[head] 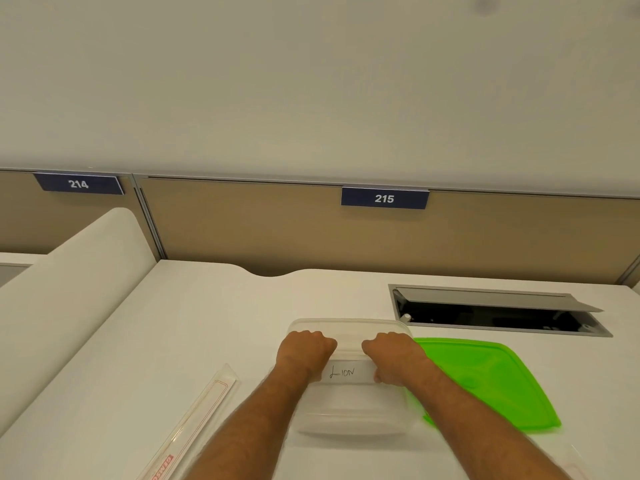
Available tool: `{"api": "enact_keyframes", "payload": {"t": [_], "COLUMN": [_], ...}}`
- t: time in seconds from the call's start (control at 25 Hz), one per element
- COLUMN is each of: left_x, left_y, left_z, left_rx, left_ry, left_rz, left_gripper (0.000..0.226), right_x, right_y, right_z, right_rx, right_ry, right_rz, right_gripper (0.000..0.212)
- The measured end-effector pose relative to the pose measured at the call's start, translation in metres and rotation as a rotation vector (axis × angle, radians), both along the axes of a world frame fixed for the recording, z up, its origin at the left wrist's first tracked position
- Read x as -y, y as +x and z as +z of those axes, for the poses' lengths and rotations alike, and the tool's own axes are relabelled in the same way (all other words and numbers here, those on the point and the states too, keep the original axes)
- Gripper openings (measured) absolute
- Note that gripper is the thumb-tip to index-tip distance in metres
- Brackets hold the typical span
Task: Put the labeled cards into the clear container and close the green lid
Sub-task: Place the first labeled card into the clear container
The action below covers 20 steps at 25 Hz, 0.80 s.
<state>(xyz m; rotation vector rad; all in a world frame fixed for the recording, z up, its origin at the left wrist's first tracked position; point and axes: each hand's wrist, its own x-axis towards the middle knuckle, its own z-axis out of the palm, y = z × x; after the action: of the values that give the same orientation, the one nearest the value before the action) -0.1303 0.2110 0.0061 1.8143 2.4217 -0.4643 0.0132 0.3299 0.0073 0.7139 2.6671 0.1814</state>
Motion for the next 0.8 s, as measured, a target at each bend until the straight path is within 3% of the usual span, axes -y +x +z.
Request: {"api": "enact_keyframes", "payload": {"t": [0.28,0.52,0.68,0.8], "left_x": [0.006,0.026,0.051,0.068], "left_y": [0.003,0.010,0.017,0.015], "left_z": [0.009,0.017,0.024,0.024], "left_rx": [0.047,0.148,0.080,0.025], "left_ry": [0.068,0.416,0.537,0.532], "left_rz": [-0.014,0.003,0.048,0.141], "left_gripper": [0.044,0.050,0.068,0.081], "right_x": [0.005,0.021,0.037,0.050], "right_y": [0.004,0.016,0.019,0.018], "right_z": [0.009,0.025,0.024,0.021], "right_rx": [-0.085,-0.454,-0.716,-0.681], "right_ry": [-0.025,0.035,0.122,0.021], "right_rz": [-0.001,0.037,0.074,0.043], "right_gripper": [0.046,0.052,0.070,0.085]}}
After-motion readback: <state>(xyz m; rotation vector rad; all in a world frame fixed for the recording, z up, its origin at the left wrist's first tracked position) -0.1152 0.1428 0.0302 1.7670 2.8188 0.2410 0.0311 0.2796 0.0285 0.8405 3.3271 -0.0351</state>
